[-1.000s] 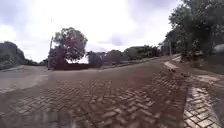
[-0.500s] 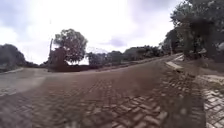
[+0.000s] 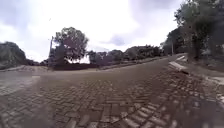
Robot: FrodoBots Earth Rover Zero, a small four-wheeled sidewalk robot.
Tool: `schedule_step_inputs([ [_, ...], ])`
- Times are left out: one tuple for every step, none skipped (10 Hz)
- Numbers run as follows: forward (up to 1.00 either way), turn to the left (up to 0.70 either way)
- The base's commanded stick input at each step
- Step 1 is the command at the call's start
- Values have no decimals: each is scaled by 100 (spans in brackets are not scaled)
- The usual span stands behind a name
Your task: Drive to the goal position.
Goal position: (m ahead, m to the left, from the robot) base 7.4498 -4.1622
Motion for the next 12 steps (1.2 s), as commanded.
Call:
schedule_step_inputs([
  [70, 0],
  [70, 0],
  [70, 0],
  [70, 0],
  [70, 0],
  [70, 0],
  [70, 0],
  [70, 0],
  [70, 0],
  [70, 0],
  [70, 0],
  [70, 0],
])
